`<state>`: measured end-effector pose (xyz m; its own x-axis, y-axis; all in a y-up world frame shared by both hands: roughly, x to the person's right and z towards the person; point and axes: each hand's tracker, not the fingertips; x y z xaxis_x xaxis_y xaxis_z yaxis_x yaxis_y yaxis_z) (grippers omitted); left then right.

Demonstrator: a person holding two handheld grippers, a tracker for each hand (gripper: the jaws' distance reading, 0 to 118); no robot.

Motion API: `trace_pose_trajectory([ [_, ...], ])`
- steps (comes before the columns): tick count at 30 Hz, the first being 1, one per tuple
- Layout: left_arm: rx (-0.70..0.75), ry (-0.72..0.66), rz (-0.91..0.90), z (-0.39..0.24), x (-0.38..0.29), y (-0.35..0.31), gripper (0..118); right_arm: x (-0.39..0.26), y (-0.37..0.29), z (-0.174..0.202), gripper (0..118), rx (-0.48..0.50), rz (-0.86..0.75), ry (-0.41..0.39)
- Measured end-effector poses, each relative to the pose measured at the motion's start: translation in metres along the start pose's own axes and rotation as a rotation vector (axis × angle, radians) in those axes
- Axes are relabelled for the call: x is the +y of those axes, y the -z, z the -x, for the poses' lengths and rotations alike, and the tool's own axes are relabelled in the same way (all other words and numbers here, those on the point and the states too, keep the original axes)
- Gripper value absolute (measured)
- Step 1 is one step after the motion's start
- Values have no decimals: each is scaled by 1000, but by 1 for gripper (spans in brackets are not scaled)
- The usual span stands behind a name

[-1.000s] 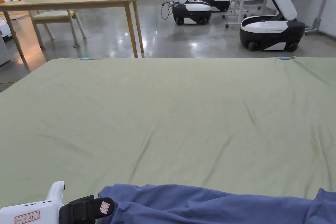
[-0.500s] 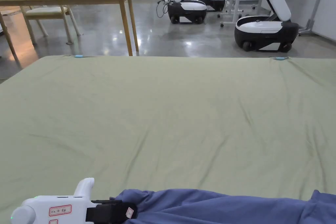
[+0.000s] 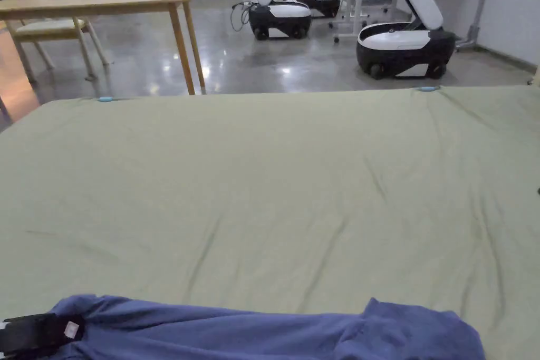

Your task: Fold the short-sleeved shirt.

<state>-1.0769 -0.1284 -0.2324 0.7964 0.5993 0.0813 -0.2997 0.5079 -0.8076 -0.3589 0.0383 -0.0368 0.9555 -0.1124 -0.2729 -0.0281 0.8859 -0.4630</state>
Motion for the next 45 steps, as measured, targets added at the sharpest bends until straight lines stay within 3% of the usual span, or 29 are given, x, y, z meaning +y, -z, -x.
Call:
trace_pose_trajectory([
  [2, 71, 26, -18, 2, 2, -15, 11, 1, 4, -1, 3, 5, -1, 2],
  [9, -125, 132, 13, -91, 8, -3, 11, 7, 15, 2, 3, 34, -10, 11],
  [20, -178, 75, 261, -200, -16, 136, 11, -3, 3, -5, 3, 44, -6, 10],
  [22, -105, 107, 294, -191, -16, 156, 14, -5, 1, -9, 3, 31, -4, 15],
  [23, -77, 102, 316, -192, -17, 163, 23, -6, 0, -11, 3, 28, -4, 17],
  [24, -80, 66, 337, -191, -20, 167, 43, -7, -1, -13, 3, 22, -2, 19],
  [25, -199, 13, 335, -191, -22, 168, 78, -8, -2, -14, 3, 19, -1, 20],
  [27, -339, -40, 311, -200, -23, 168, 118, -10, -2, -16, 3, 15, 0, 24],
  [29, -311, -22, 270, -211, -23, 163, 118, -11, -2, -17, 3, 13, -1, 32],
  [31, -256, 90, 318, -224, -21, 154, 118, -12, -1, -18, 3, 8, -4, 42],
  [36, -350, 103, 77, -225, -8, 83, 118, -13, -7, -24, 3, 4, -5, 43],
  [40, -235, 159, -148, -206, -14, 16, 109, -12, -4, -22, 3, 7, -7, 34],
  [41, -191, 176, -162, -204, -20, 9, 93, -12, -3, -22, 3, 13, -10, 36],
  [42, -158, 186, -148, -200, -26, 8, 60, -11, -1, -21, 3, 19, -10, 39],
  [43, -123, 188, -139, -197, -32, 12, 0, -12, 0, -18, 3, 24, -11, 38],
  [45, -82, 177, -92, -179, -32, 28, 0, -11, 2, -15, 3, 35, -11, 34],
])
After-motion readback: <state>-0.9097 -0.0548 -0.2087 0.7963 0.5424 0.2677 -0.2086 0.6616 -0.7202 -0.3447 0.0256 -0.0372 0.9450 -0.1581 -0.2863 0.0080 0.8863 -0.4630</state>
